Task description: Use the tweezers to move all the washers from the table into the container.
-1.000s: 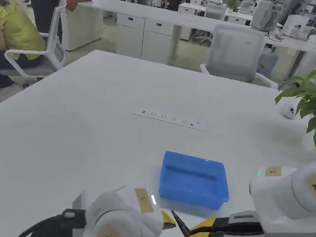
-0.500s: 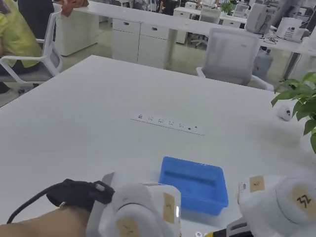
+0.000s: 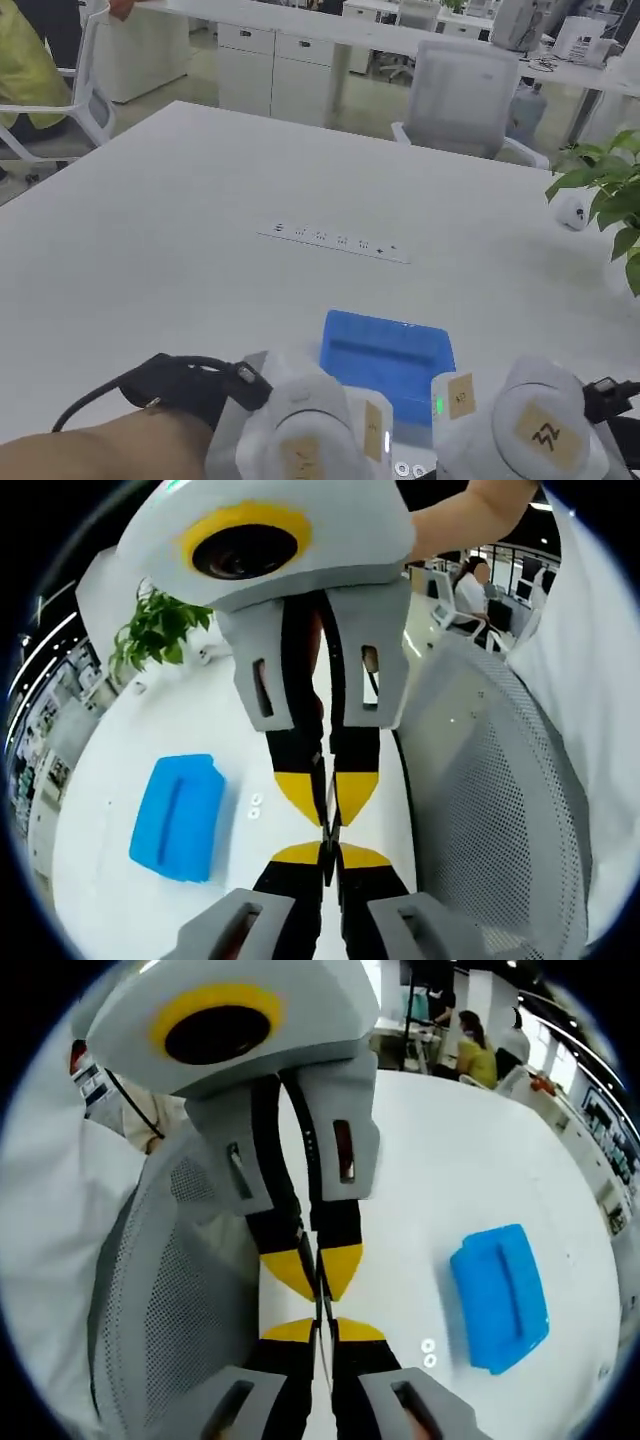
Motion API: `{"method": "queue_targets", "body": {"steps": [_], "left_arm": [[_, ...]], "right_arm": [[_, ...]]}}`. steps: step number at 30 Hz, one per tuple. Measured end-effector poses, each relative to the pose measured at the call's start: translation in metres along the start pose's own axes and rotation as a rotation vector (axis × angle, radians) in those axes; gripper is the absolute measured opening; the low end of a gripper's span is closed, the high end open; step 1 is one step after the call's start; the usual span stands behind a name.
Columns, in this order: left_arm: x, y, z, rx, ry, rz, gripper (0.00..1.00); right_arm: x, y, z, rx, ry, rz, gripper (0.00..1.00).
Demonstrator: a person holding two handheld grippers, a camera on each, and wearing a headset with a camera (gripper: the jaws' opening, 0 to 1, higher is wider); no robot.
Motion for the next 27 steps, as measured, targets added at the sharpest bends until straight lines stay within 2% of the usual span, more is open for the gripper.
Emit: {"method": "queue_targets", "body": {"steps": [2, 4, 6, 7, 10, 11, 13, 15, 17, 20, 22, 24, 26, 27], "left_arm": [[-0.004, -0.001, 0.0, -0.001, -0.025, -0.036, 0.0], [-0.006, -0.003, -0.001, -0.01, -0.03, -0.07, 0.0], [-0.009, -0.007, -0.002, -0.045, -0.046, -0.117, 0.0], [-0.011, -0.009, -0.005, -0.075, -0.037, -0.138, 0.0], [-0.015, -0.012, -0.008, -0.094, -0.043, -0.164, 0.0], [-0.015, -0.011, -0.01, -0.107, -0.042, -0.161, 0.0], [-0.016, -0.01, -0.012, -0.111, -0.057, -0.166, 0.0], [-0.016, -0.007, -0.015, -0.153, -0.053, -0.17, 0.0], [-0.015, -0.005, -0.016, -0.186, -0.059, -0.205, 0.0], [-0.016, -0.003, -0.014, -0.272, -0.066, -0.263, 0.0], [-0.019, -0.002, -0.01, -0.324, -0.09, -0.307, 0.0], [-0.023, -0.003, -0.007, -0.373, -0.118, -0.354, 0.0], [-0.028, -0.009, -0.007, -0.404, -0.142, -0.406, 0.0], [-0.03, -0.013, -0.008, -0.41, -0.151, -0.432, 0.0]], "right_arm": [[-0.004, 0.0, -0.002, 0.025, 0.031, -0.031, 0.02], [-0.011, 0.001, -0.001, 0.033, 0.037, -0.056, 0.02], [-0.017, 0.002, -0.002, 0.05, 0.055, -0.085, 0.03], [-0.021, 0.003, -0.002, 0.071, 0.056, -0.106, 0.04], [-0.031, 0.007, -0.004, 0.121, 0.082, -0.153, 0.11], [-0.036, 0.008, -0.006, 0.158, 0.105, -0.179, 0.14], [-0.046, 0.014, -0.01, 0.219, 0.117, -0.219, 0.16], [-0.057, 0.021, -0.017, 0.299, 0.145, -0.274, 0.18], [-0.067, 0.03, -0.021, 0.375, 0.143, -0.317, 0.23], [-0.076, 0.047, -0.024, 0.427, 0.164, -0.333, 0.26], [-0.08, 0.062, -0.025, 0.503, 0.161, -0.352, 0.29], [-0.082, 0.073, -0.023, 0.569, 0.135, -0.378, 0.29], [-0.08, 0.077, -0.015, 0.617, 0.081, -0.388, 0.29], [-0.077, 0.079, -0.013, 0.623, 0.078, -0.379, 0.3]]}}
Point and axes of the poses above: the centre of the closed fingertips' face, and the gripper's own axes: x roughly forward along the fingers, z roughly to its left, y roughly out of its underside, the point moved 7 cm from there along -x, roughly backward along the fingers, and after that the axes turned 9 degrees about y, right-handed, at the moved point
